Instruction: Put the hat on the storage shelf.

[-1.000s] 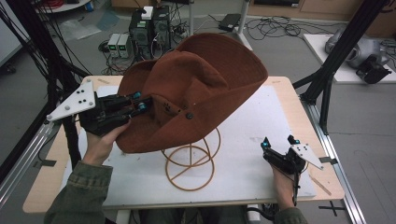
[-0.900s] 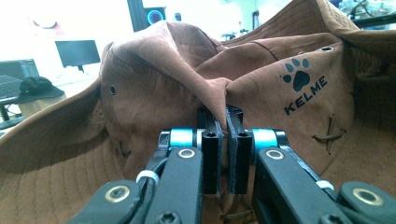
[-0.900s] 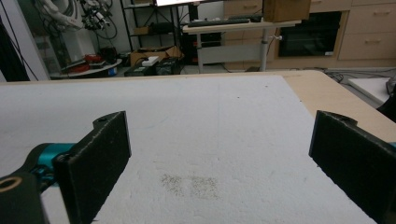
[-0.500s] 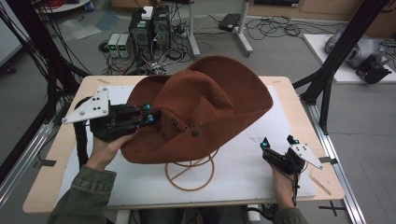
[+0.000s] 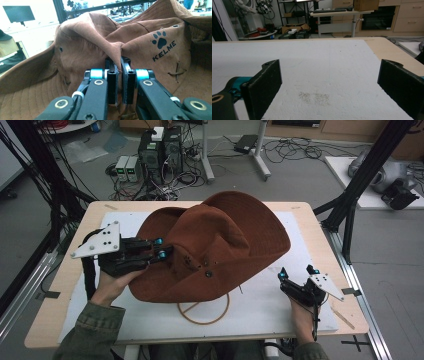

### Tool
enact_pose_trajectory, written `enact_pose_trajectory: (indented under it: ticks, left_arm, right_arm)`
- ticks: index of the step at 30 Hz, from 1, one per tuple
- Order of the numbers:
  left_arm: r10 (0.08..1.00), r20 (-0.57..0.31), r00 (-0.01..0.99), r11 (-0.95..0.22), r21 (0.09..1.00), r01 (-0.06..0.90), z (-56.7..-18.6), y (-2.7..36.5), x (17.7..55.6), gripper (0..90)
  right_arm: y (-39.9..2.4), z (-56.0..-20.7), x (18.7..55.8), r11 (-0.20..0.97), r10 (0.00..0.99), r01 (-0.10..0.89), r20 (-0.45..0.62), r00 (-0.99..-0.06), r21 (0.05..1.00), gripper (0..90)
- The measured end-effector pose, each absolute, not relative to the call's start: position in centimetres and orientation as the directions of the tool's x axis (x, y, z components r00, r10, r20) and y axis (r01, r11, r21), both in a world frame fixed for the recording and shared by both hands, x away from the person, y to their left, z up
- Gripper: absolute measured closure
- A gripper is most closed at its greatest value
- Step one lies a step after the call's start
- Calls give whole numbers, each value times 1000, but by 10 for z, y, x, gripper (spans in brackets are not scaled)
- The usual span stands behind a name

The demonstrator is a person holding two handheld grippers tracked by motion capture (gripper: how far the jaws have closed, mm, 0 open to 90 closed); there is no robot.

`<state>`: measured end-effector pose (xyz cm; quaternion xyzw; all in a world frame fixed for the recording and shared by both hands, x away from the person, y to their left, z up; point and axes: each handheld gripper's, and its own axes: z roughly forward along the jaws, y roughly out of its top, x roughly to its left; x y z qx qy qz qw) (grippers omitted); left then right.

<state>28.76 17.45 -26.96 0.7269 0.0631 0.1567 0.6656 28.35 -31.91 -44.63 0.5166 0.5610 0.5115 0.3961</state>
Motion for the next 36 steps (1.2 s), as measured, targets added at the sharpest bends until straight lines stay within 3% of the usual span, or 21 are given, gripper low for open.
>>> enact_pose_trajectory:
  ticks: [5, 13, 15, 19, 25, 36]
  left_arm:
    - [300, 145, 943, -115, 987, -115, -268, 174, 287, 832]
    - [308, 132, 942, -117, 988, -100, -266, 174, 286, 721]
    - [323, 108, 940, -77, 993, -88, -267, 178, 287, 595]
    - [339, 89, 936, -67, 995, -71, -268, 180, 288, 508]
    - [394, 82, 916, -55, 996, -66, -270, 181, 290, 290]
    - [509, 86, 857, 47, 991, -128, -262, 206, 283, 296]
  right_arm:
    - [-319, -446, 283, -57, 985, 175, 85, -152, 983, 47]
    - [-320, -446, 284, -58, 985, 168, 84, -150, 984, 46]
    - [-319, -446, 283, -63, 985, 172, 89, -150, 983, 46]
    - [-319, -446, 283, -62, 985, 174, 89, -150, 983, 47]
    - [-319, -446, 283, -55, 985, 174, 82, -153, 983, 47]
    - [-320, -445, 283, -62, 985, 172, 88, -150, 983, 46]
